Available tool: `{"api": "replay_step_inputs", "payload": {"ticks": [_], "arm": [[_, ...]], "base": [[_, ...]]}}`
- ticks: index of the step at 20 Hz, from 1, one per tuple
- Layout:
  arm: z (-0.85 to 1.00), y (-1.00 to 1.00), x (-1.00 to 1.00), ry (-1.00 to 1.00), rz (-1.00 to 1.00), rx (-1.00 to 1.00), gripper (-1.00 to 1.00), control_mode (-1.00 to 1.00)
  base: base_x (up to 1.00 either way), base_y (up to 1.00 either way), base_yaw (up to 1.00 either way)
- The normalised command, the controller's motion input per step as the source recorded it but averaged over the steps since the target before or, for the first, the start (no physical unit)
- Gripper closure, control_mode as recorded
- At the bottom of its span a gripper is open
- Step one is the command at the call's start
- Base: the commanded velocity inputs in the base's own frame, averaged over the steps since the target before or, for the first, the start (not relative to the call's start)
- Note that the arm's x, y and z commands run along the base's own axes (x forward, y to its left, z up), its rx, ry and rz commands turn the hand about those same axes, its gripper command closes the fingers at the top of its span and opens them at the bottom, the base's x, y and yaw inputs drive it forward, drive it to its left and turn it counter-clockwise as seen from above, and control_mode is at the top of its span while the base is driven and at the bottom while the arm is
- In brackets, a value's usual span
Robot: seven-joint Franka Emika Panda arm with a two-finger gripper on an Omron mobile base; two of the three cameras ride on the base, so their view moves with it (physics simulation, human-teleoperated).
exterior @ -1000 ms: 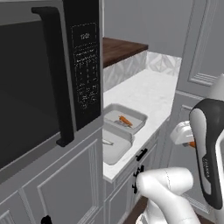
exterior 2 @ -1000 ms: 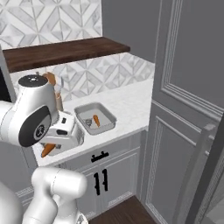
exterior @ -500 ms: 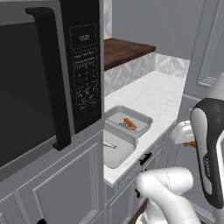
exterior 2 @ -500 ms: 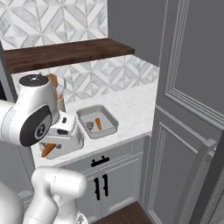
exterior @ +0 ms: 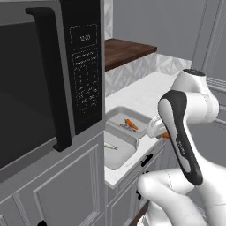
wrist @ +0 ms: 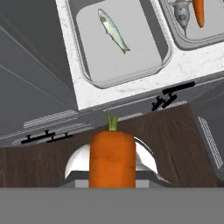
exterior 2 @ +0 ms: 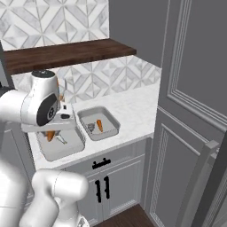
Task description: Place one carrot and one fish in each tupperware on the nearby counter, to pack two identical lunches.
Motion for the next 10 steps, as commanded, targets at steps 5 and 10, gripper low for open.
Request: {"api": "replay_step_inputs", "payload": {"ticks": [5,10], "arm": [[-0.59,0.51,1.0,0.04,0.43,0.0,1.0,-1.0],[-0.25,0.37,1.0,0.32,0.16,-0.22,1.0,-1.0]], "base": [[0.0,0.0,0.0],[0.0,0.0,0.0]]}}
